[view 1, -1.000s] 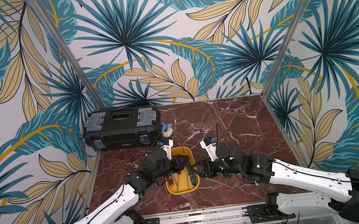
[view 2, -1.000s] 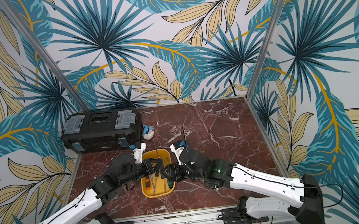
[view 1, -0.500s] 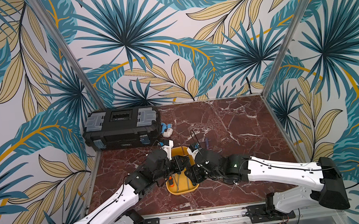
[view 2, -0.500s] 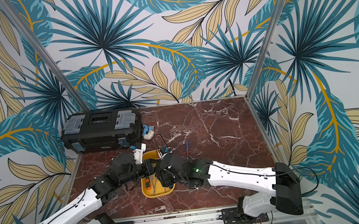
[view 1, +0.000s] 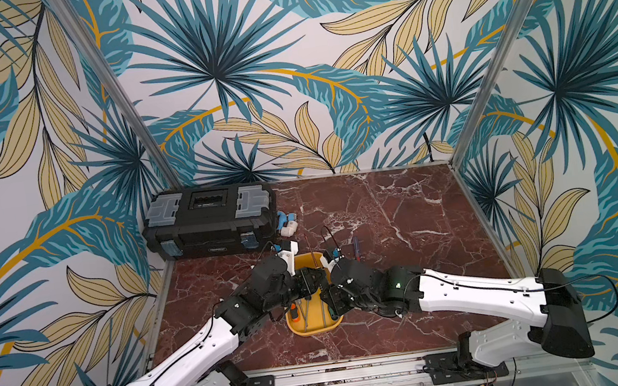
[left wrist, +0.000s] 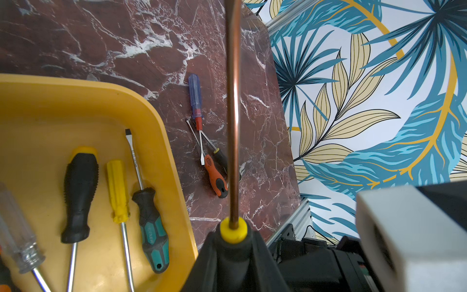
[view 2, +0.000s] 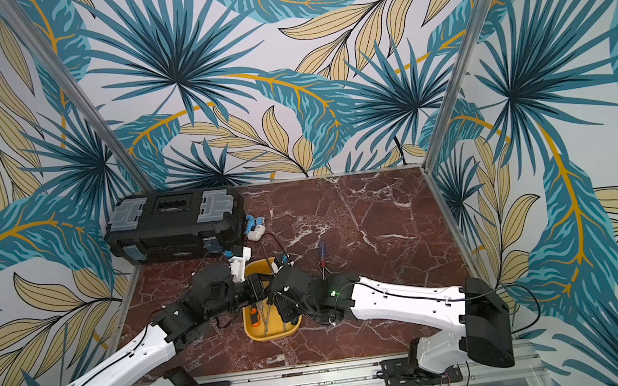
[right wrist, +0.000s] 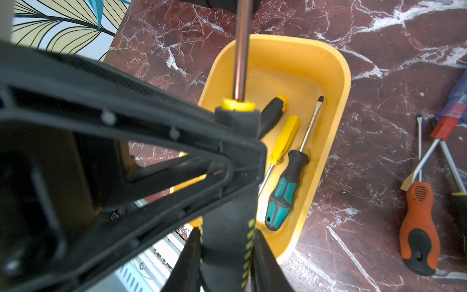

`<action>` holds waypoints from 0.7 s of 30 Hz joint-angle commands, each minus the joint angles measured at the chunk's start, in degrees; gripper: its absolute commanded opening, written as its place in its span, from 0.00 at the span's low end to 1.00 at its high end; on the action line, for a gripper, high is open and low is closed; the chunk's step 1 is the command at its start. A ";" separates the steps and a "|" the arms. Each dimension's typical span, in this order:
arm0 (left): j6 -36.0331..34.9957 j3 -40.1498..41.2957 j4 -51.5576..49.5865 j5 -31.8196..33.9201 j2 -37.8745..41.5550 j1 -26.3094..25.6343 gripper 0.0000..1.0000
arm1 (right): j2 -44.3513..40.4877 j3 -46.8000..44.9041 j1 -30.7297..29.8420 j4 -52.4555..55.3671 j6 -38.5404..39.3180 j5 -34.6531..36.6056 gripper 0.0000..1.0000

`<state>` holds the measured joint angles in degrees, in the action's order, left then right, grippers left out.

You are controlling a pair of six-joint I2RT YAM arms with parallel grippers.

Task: Put the screwdriver on the desktop into the storage box
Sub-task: Pick up the screwdriver from the center of the board.

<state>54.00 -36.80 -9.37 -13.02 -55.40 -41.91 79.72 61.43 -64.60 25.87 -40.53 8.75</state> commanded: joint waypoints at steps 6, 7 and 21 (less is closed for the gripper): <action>-1.89 -1.65 0.56 -1.29 3.59 0.21 0.66 | -6.00 -4.48 0.19 -4.14 -1.62 -2.41 0.00; -2.53 -1.91 0.18 -1.26 4.27 0.25 0.67 | -6.76 -5.24 0.35 -4.82 -1.94 -3.10 0.00; 2.47 5.27 23.94 -11.42 10.61 0.61 0.67 | -21.79 -19.40 4.44 -29.77 -9.75 -19.22 0.00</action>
<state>53.87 -34.06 2.66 -19.00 -44.73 -41.52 60.07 44.18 -60.86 5.39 -47.53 -6.15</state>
